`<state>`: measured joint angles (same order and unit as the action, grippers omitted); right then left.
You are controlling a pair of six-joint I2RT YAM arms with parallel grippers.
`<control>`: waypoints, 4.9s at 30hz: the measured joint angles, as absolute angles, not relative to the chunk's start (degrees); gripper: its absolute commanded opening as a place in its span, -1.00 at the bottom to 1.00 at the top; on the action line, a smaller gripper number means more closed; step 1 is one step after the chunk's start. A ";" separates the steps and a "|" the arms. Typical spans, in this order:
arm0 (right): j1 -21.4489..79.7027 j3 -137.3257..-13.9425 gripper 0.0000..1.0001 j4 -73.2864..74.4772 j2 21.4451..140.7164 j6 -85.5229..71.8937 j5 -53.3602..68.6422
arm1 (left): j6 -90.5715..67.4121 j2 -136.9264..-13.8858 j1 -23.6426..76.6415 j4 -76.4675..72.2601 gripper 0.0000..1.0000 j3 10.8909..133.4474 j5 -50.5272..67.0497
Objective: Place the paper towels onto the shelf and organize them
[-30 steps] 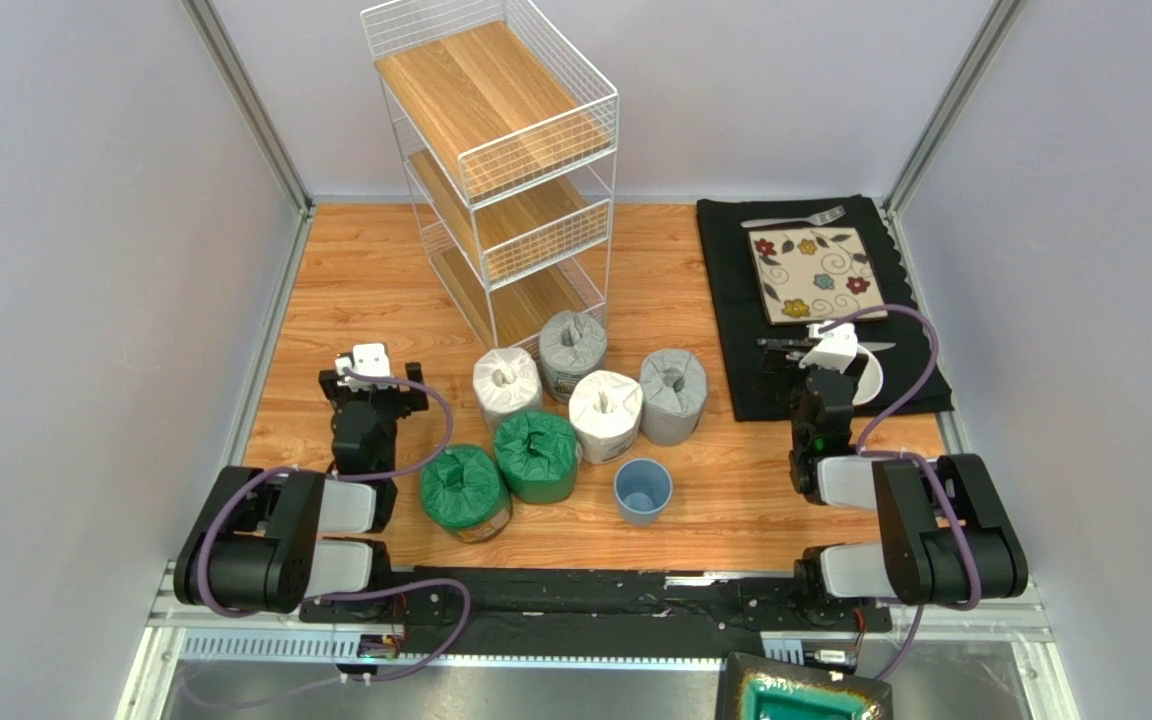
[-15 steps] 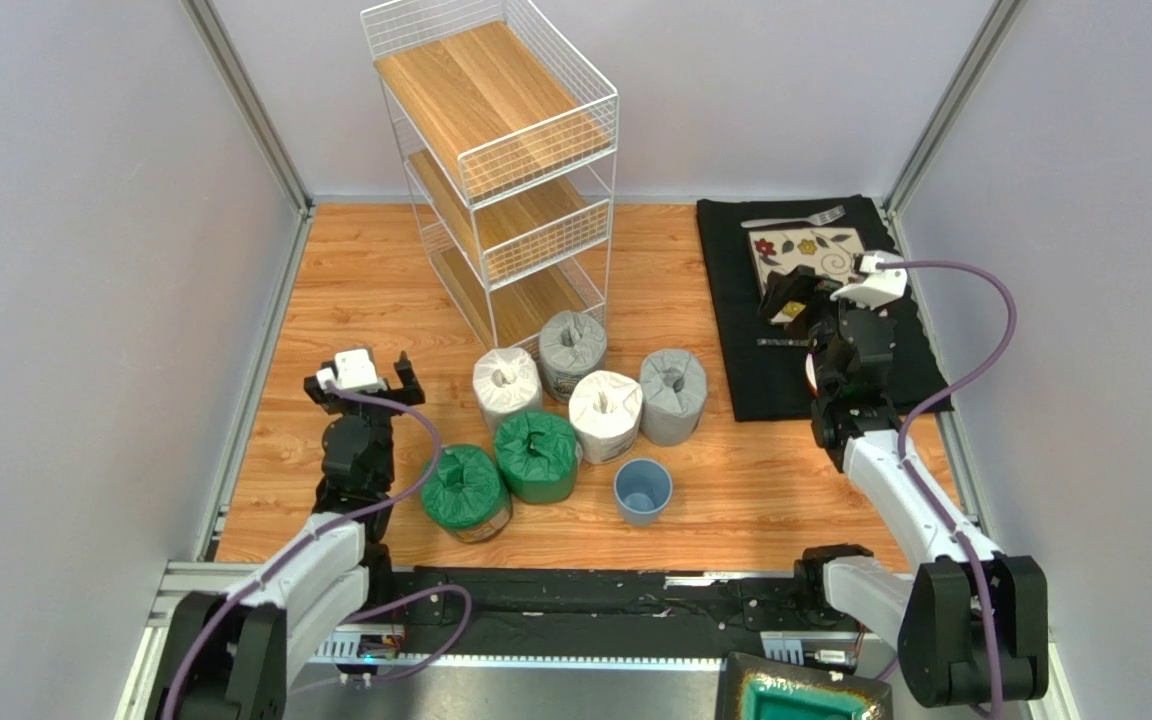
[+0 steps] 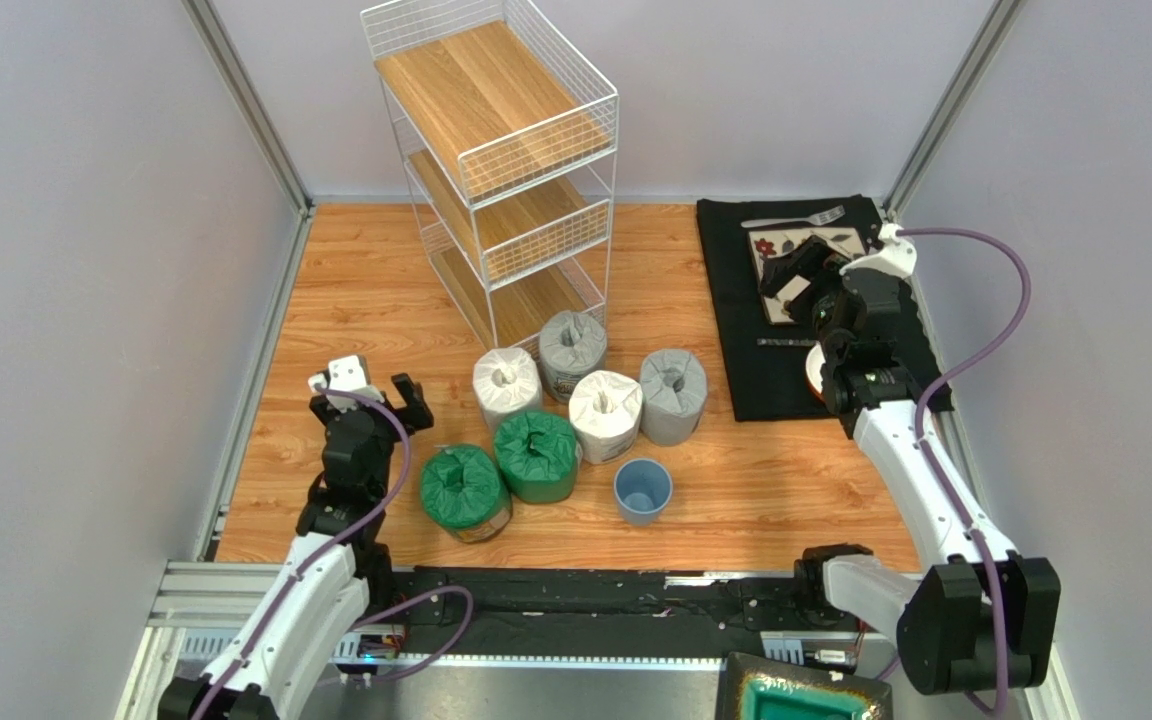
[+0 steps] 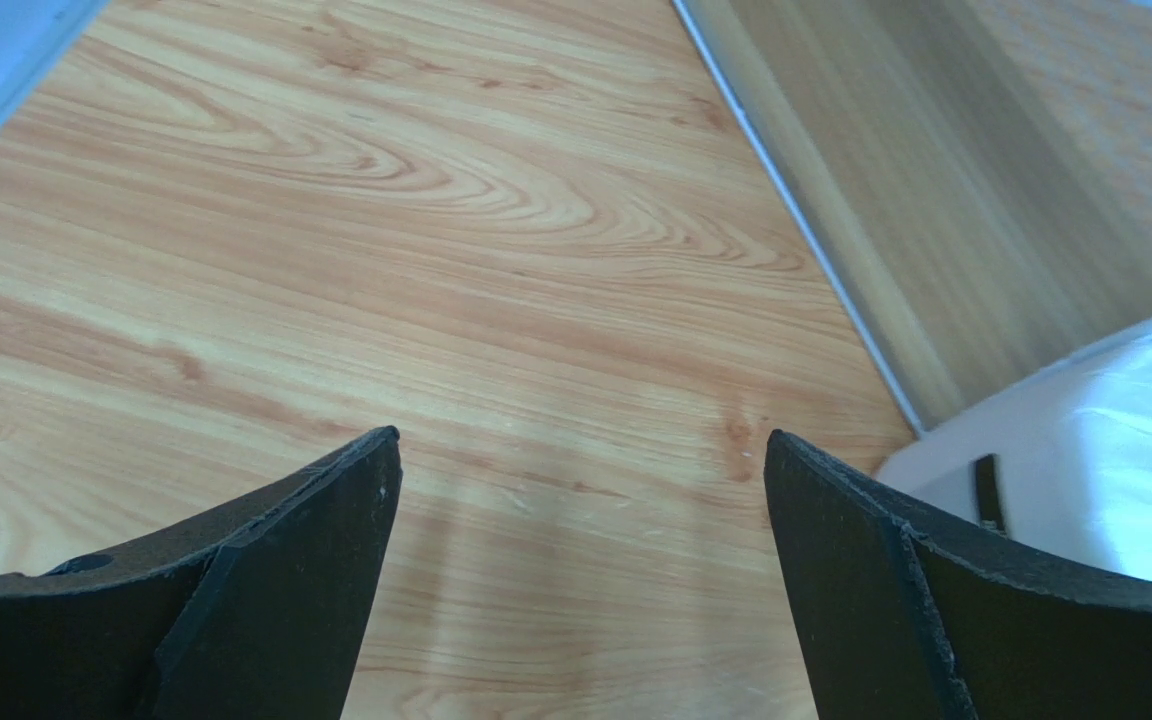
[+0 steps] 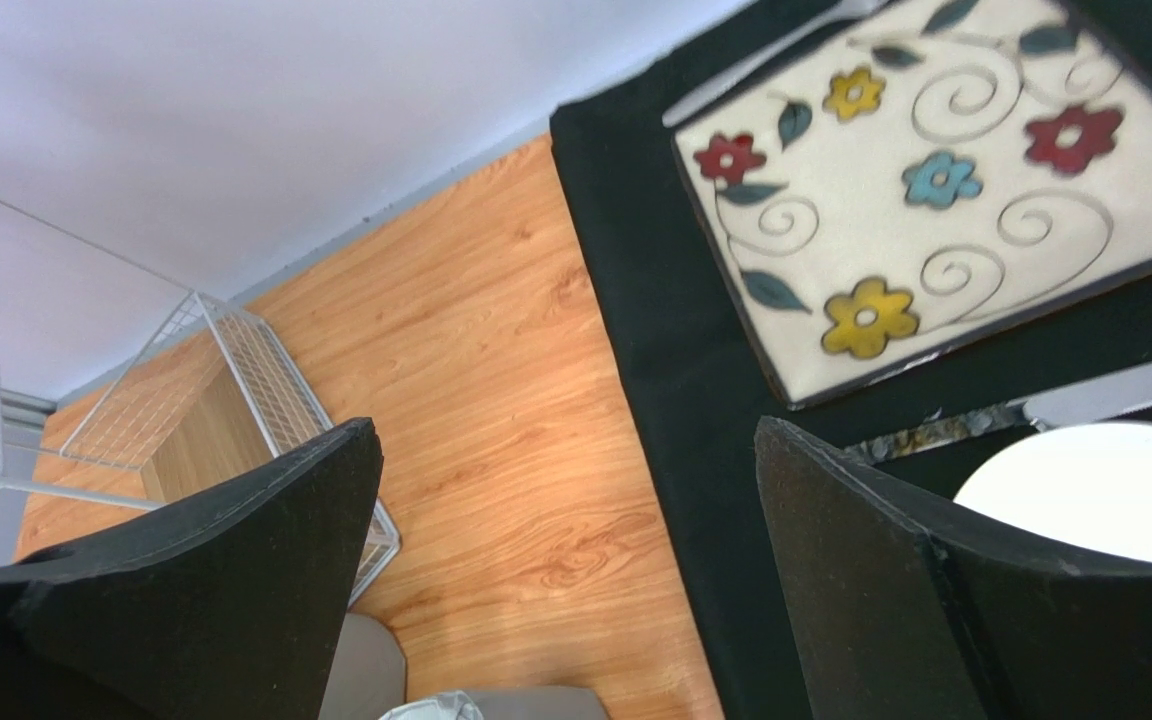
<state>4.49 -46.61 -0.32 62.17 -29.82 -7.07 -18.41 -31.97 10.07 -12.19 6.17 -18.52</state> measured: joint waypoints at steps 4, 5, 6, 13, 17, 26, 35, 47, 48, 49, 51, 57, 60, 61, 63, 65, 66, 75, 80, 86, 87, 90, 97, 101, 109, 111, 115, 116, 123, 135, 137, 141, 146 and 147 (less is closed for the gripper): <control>4.19 -49.58 0.99 2.74 66.81 -32.95 -4.84 | -20.97 -30.39 10.11 -8.14 0.98 9.98 -17.63; 4.10 -50.74 0.96 3.38 68.29 -33.56 -4.14 | -21.71 -29.85 10.11 -7.38 0.98 10.74 -17.91; 4.03 -51.79 0.96 4.10 69.63 -34.09 -3.40 | -22.09 -29.39 10.11 -6.96 0.98 11.16 -18.11; 3.92 -55.90 0.99 7.99 77.10 -35.97 1.15 | -24.32 -26.46 10.11 1.50 0.98 16.60 -16.29; 3.64 -55.90 0.99 8.82 80.05 -36.49 2.76 | -25.52 -27.31 10.11 6.85 0.98 21.28 -15.27; 3.14 -56.97 0.99 12.58 81.47 -37.28 7.01 | -28.95 -31.14 10.11 17.89 0.87 25.26 -9.08; 3.25 -54.65 0.99 13.45 76.44 -36.14 8.29 | -31.05 -31.75 10.11 33.01 0.81 28.23 -3.70; 3.97 -51.68 0.96 13.89 75.99 -34.70 9.52 | -32.75 -24.45 10.11 42.50 0.78 33.95 3.11; 4.01 -51.68 0.96 13.91 75.99 -34.65 9.54 | -32.99 -24.12 10.11 43.31 0.77 33.95 4.29; 4.08 -51.68 0.96 13.91 75.99 -34.61 9.54 | -33.26 -23.77 10.11 44.27 0.77 33.95 5.43; 4.10 -51.68 0.96 13.93 75.99 -34.44 9.52 | -33.74 -22.72 10.11 46.52 0.77 33.95 7.55; 4.10 -51.68 0.96 13.91 75.99 -34.02 9.34 | -34.00 -19.62 10.11 54.39 0.76 34.68 10.79; 4.10 -51.68 0.96 13.87 76.36 -34.04 9.37 | -33.63 -19.33 10.11 57.52 0.75 36.16 12.03; 4.10 -51.68 0.96 13.87 76.71 -34.04 9.39 | -33.36 -19.33 10.11 58.22 0.75 36.51 12.27; 4.10 -51.68 0.96 13.89 77.49 -34.09 9.47 | -32.80 -19.35 10.11 59.37 0.75 36.71 12.67; 4.10 -51.64 0.95 13.89 78.17 -34.15 9.56 | -32.34 -19.44 10.11 60.51 0.75 36.71 12.84; 4.10 -51.62 0.95 13.89 78.32 -34.22 9.58 | -32.03 -19.46 10.11 61.06 0.75 36.71 12.86; 4.10 -51.57 0.94 13.89 78.41 -34.24 9.76 | -31.16 -19.66 10.11 61.43 0.74 33.26 12.99; 4.10 -51.57 0.93 13.91 78.41 -34.22 9.76 | -31.16 -20.78 10.11 60.12 0.74 32.16 13.02; 4.10 -51.57 0.92 13.91 78.41 -34.22 9.76 | -31.18 -21.65 10.11 57.74 0.74 32.10 12.91; 4.10 -51.57 0.92 13.91 78.41 -34.22 9.76 | -31.18 -21.76 10.11 57.32 0.74 32.01 12.82; 4.10 -51.57 0.92 13.91 78.41 -34.20 9.76 | -31.20 -22.37 10.11 56.27 0.70 31.66 12.80; 4.10 -51.57 0.91 13.93 78.41 -34.20 9.74 | -31.14 -24.14 10.11 55.44 0.60 29.80 12.34; 4.10 -51.59 0.91 13.93 78.46 -34.20 9.74 | -31.11 -24.86 10.11 54.81 0.49 29.23 11.99; 4.10 -51.57 0.90 13.93 78.74 -34.20 9.74 | -30.63 -26.72 10.11 52.66 0.11 29.17 12.40; 4.10 -51.57 0.90 13.96 78.81 -34.20 9.74 | -30.33 -27.18 10.11 52.27 -0.02 29.17 12.88; 4.10 -51.59 0.89 13.96 79.05 -34.22 9.74 | -29.69 -27.94 10.11 51.40 -0.26 29.19 13.50; 4.10 -51.59 0.89 13.96 79.20 -34.22 9.74 | -29.39 -28.08 10.11 51.18 -0.27 29.19 13.72; 4.10 -51.70 0.87 14.06 79.53 -34.24 9.74 | -29.19 -28.84 10.11 51.48 -0.27 30.15 14.04; 4.10 -51.81 0.86 14.76 79.53 -34.28 10.00 | -27.57 -32.12 10.11 55.77 -0.27 48.31 8.99; 4.10 -51.81 0.86 14.79 79.53 -34.33 10.09 | -27.51 -32.25 10.11 55.83 -0.27 50.48 8.93; 4.10 -51.81 0.86 14.81 79.53 -34.63 10.35 | -27.33 -34.09 10.11 55.94 -0.27 56.29 8.99; 4.10 -52.40 0.86 15.66 79.50 -34.94 10.87 | -26.46 -38.46 10.11 54.98 -0.27 66.26 8.49; 4.10 -52.60 0.86 15.73 79.50 -35.00 11.00 | -26.15 -39.29 10.11 54.39 -0.27 68.14 8.16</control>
<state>4.10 -52.60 15.73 79.50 -35.00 11.00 -26.15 -39.29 10.11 54.39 68.14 8.16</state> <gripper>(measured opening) 0.934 0.429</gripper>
